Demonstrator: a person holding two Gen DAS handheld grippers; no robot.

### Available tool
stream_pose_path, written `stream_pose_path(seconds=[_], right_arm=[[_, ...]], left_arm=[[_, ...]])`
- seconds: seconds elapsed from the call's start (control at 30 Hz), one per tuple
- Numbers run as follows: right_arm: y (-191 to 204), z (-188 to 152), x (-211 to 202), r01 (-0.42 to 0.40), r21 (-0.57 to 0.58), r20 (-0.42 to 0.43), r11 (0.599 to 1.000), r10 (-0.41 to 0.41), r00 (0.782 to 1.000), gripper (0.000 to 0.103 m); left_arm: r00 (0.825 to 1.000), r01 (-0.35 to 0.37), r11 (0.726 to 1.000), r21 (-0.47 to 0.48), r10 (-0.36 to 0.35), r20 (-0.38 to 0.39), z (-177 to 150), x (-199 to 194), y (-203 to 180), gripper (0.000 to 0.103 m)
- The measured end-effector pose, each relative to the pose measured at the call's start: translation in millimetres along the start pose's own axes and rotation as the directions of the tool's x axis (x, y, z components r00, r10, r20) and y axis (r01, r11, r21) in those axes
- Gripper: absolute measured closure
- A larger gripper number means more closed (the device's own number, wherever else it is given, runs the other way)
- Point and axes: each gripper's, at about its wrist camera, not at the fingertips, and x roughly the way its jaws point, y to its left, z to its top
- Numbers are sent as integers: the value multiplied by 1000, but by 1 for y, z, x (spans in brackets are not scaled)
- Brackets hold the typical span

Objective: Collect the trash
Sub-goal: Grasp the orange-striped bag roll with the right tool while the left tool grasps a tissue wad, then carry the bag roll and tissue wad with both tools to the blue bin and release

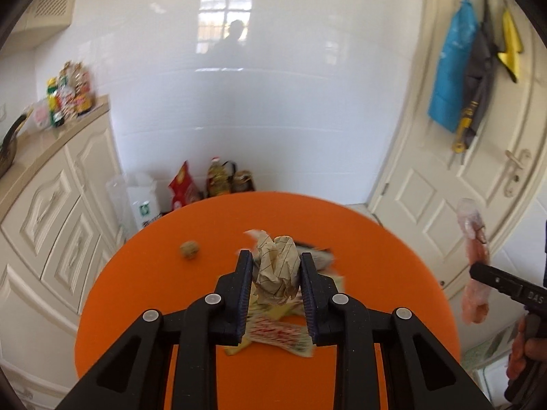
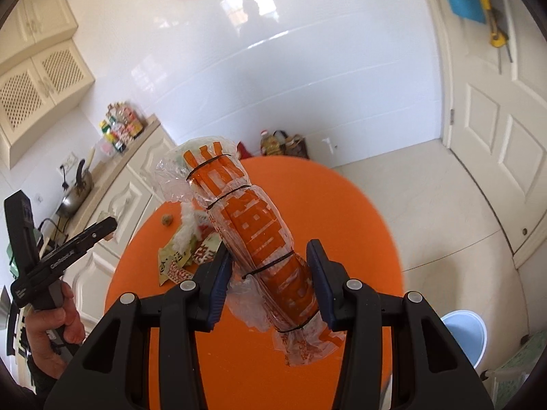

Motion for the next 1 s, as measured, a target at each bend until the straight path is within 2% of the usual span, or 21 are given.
stream_pose_path(seconds=[0.1, 0.2, 0.4, 0.5, 0.57, 0.77, 0.87, 1.0], right_arm=[[-25, -1, -30, 37, 33, 47, 999, -39, 998, 59], [-54, -4, -60, 81, 76, 93, 994, -88, 992, 59], [-125, -20, -115, 183, 180, 141, 966, -209, 968, 59], [-164, -35, -138, 233, 245, 136, 941, -271, 953, 59], [-193, -47, -148, 262, 290, 123, 920, -308, 944, 59], [-272, -97, -156, 314, 433, 42, 845, -367, 929, 59], [-308, -120, -148, 314, 502, -1, 806, -363, 932, 59], [-352, -152, -124, 318, 581, -70, 749, -344, 937, 59]], left_arm=[[998, 65, 996, 60, -66, 18, 0, -7, -32, 80], [989, 146, 981, 129, -149, 18, 3, -5, -71, 80], [951, 308, 917, 254, -308, -41, 10, 19, -149, 80], [920, 392, 872, 294, -376, -111, 3, 42, -191, 80], [891, 453, 838, 305, -414, -185, -9, 61, -220, 80], [815, 564, 754, 338, -442, -375, -48, 111, -290, 80], [777, 598, 726, 338, -423, -466, -64, 142, -317, 80], [728, 621, 715, 321, -374, -575, -90, 186, -340, 79]])
